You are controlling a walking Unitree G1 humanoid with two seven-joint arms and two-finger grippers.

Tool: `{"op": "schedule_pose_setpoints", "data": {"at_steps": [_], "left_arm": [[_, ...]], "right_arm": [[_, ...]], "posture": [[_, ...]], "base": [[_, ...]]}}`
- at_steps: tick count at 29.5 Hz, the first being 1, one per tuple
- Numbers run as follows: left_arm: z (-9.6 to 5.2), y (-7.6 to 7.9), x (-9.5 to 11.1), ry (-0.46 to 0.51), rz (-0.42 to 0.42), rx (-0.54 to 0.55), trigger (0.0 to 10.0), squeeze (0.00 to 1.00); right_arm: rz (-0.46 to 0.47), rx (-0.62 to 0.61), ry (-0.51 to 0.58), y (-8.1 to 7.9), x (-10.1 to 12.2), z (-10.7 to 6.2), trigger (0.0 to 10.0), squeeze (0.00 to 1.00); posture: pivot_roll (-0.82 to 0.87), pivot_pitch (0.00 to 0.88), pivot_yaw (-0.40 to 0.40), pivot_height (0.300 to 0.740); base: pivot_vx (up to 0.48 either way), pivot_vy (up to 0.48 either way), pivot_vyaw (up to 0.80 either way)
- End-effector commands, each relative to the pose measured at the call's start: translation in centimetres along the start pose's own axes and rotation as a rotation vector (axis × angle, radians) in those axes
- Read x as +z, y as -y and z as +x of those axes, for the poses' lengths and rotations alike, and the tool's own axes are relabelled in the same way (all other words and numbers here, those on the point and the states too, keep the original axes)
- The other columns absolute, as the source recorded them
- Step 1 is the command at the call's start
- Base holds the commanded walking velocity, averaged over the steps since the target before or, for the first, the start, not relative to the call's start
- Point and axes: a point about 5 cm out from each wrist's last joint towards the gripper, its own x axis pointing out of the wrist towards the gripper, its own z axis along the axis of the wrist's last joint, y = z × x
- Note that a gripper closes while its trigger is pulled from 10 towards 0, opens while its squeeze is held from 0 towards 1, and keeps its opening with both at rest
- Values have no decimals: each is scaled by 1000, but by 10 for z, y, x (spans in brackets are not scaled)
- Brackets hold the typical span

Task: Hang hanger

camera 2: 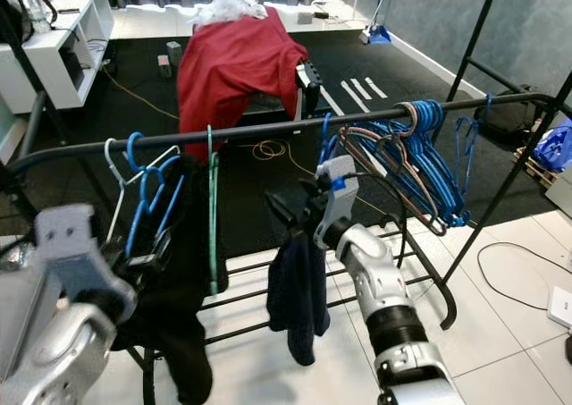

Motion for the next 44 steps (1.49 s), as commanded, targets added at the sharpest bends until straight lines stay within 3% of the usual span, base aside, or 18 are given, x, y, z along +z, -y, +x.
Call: {"op": "schedule_pose_setpoints", "data": {"at_steps": [1,5,12,18,26,29,37,44], "left_arm": [[7,1,-6,-19,71,-14,10000,0],[24,-5,-7,18,225,-20,10000,0],[38,-25,1,66,325,106,10000,0],[42,-28,0,67,329,112,10000,0],[43,-17,-10,42,338,21,10000,0],[45,-10,-16,17,405,-31,10000,0],[50,-16,-22,-32,412,6,10000,0],[51,-21,-19,-14,382,41,10000,0]], "right_arm": [[24,24,13,-4,2,-1,10000,0],[62,98,23,-14,2,-5,10000,0],[78,97,21,-16,3,-6,10000,0],[80,99,18,-17,3,-8,10000,0],[86,101,14,-18,4,-10,10000,0],[92,98,14,-18,5,-10,10000,0],[97,93,19,-19,5,-10,10000,0],[101,94,16,-19,5,-11,10000,0]], "posture": [[60,21,-43,740],[44,16,-37,740],[33,11,-30,740],[32,8,-31,740],[33,9,-32,740],[31,8,-27,740],[27,4,-23,740],[26,0,-23,740]], "base": [[0,0,0],[0,0,0],[0,0,0],[0,0,0],[0,0,0],[0,0,0],[0,0,0],[0,0,0]]}}
